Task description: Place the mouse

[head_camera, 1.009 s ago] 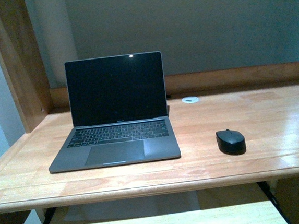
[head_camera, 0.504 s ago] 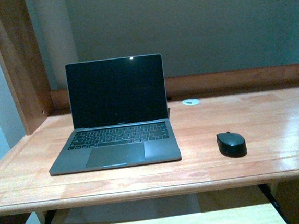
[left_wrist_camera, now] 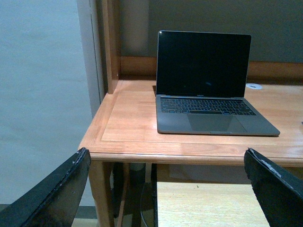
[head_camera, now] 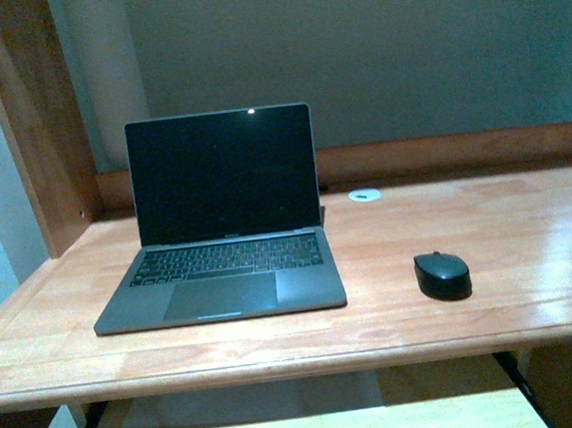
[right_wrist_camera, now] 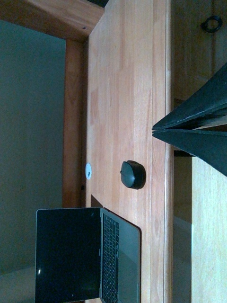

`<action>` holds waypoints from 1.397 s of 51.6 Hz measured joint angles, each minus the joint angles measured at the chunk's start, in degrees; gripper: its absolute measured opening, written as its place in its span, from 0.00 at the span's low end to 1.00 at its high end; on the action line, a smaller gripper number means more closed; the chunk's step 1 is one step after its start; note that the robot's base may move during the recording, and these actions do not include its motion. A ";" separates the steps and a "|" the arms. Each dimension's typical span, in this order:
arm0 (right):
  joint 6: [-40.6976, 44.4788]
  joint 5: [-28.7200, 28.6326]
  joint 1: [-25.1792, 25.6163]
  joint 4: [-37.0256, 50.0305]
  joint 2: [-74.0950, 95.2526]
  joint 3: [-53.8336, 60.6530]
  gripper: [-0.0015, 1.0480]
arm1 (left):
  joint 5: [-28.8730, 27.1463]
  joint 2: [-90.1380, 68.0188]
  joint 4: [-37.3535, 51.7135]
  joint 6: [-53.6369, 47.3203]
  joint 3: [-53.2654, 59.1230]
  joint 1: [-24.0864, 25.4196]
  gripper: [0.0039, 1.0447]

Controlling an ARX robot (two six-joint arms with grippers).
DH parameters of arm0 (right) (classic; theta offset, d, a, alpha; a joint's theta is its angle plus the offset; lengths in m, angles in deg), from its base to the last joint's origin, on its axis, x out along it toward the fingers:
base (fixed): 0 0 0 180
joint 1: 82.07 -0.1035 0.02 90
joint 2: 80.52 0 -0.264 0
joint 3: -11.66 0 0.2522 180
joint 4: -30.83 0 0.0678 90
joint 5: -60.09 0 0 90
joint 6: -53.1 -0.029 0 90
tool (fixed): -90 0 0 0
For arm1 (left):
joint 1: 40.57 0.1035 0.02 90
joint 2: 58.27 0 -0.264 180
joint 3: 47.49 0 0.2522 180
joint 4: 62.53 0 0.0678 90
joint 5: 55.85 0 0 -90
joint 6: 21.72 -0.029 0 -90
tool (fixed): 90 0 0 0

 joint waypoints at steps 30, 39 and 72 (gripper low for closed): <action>0.00 0.00 0.00 -12.37 -12.41 0.00 0.02 | 0.00 0.00 0.00 0.00 0.00 0.00 0.94; 0.00 0.02 0.00 -14.97 -15.04 0.00 0.02 | 0.00 0.00 0.00 0.00 0.00 0.00 0.94; 0.17 0.00 0.00 -25.31 -24.48 0.00 0.32 | 0.00 0.00 0.00 0.00 0.00 0.00 0.94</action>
